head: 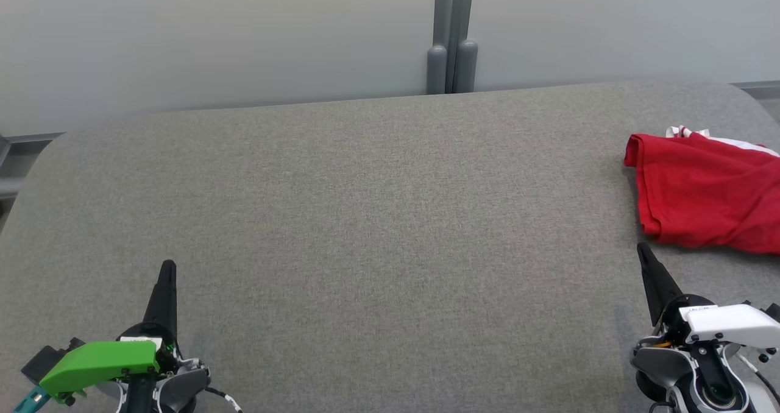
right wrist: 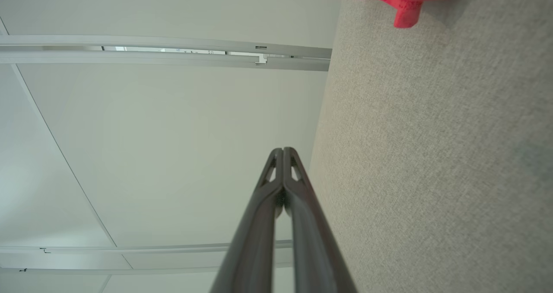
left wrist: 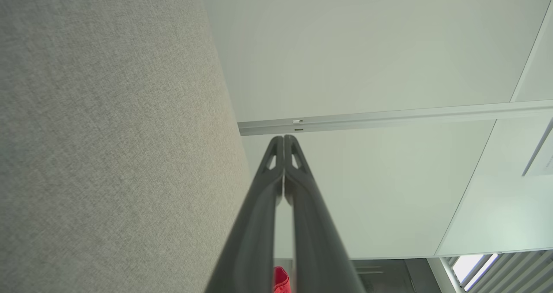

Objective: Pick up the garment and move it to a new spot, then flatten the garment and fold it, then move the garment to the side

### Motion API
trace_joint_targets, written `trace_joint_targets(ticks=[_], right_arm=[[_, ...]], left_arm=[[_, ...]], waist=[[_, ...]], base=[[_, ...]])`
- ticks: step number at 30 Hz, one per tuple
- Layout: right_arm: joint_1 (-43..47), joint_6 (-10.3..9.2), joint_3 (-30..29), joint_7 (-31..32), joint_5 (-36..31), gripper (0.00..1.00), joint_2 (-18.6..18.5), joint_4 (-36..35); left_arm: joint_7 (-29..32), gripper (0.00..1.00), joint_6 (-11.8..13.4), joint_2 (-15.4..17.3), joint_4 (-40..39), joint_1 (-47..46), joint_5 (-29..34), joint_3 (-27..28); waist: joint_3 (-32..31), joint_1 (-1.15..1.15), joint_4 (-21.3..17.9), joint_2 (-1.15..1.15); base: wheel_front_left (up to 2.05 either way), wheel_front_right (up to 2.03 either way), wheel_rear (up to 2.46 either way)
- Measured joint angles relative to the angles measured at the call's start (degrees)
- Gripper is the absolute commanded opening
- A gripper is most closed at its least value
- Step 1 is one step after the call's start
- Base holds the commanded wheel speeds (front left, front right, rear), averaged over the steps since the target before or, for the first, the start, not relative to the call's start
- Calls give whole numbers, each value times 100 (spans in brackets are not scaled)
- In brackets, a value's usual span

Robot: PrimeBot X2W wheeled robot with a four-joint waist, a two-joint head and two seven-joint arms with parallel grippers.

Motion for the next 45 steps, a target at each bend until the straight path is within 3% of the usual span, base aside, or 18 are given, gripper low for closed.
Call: trace_joint_targets(ticks=[11,45], right_arm=[[-35,0,-13,108,482,0,-4,0],[-35,0,-13,108,486,0,-4,0]], left_arm=[[93,0,-21,-19,-23,-57,-358,3],[94,0,-25,-21,-26,-58,-358,4]], waist=[[-8,0,-13,0],[-8,0,-13,0]], base=[[0,0,0],[0,0,0]])
